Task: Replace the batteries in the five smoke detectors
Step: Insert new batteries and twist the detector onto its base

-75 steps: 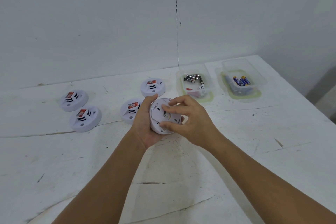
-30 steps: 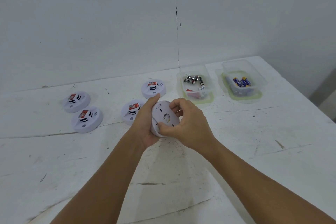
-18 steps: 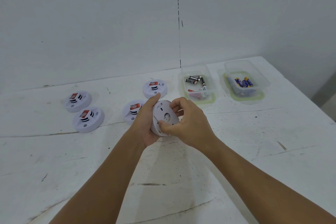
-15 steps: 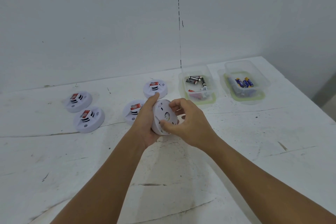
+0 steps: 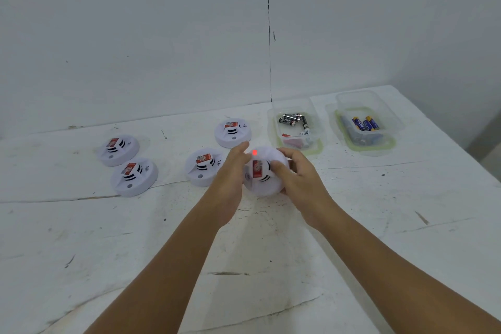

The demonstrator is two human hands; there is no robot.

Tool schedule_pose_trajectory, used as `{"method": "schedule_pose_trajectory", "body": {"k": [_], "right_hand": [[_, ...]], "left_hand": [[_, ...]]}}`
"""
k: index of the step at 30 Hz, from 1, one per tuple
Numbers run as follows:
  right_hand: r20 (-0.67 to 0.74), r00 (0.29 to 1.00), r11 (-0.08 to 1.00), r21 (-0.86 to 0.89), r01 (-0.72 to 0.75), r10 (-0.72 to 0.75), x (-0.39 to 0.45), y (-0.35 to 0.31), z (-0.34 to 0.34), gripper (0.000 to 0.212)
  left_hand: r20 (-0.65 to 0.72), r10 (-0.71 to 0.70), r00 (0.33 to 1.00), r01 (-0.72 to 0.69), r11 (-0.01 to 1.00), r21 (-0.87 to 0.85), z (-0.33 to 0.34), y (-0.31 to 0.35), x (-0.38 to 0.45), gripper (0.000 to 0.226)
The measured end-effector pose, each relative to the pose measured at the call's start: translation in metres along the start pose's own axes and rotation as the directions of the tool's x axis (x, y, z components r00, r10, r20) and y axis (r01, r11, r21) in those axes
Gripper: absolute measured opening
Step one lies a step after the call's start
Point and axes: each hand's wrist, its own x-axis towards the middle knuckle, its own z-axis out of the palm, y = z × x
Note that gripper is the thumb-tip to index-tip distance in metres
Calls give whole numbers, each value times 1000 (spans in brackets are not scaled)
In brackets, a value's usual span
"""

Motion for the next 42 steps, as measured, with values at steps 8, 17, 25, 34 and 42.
{"method": "schedule_pose_trajectory", "body": {"k": [8, 17, 25, 34, 42], "right_hand": [[-36, 995, 986, 140, -89, 95, 1, 7, -8, 22], [120, 984, 991, 13, -134, 131, 0, 2, -10, 36], [72, 996, 998, -14, -61, 62, 1, -6, -9, 53], [36, 996, 990, 112, -83, 79, 0, 5, -14, 31], [26, 994, 991, -81, 106, -104, 4, 5, -24, 28]], "left_hand": [[-1, -63, 998, 63, 996, 66, -13, -5, 0, 26], [19, -157, 987, 152, 975, 165, -21, 11, 4, 28], [288, -179, 941, 59, 922, 382, -29, 19, 5, 34], [107, -75, 991, 73, 997, 16, -24, -6, 8, 39], [96, 34, 995, -62, 949, 309, -23, -11, 10, 25]]}}
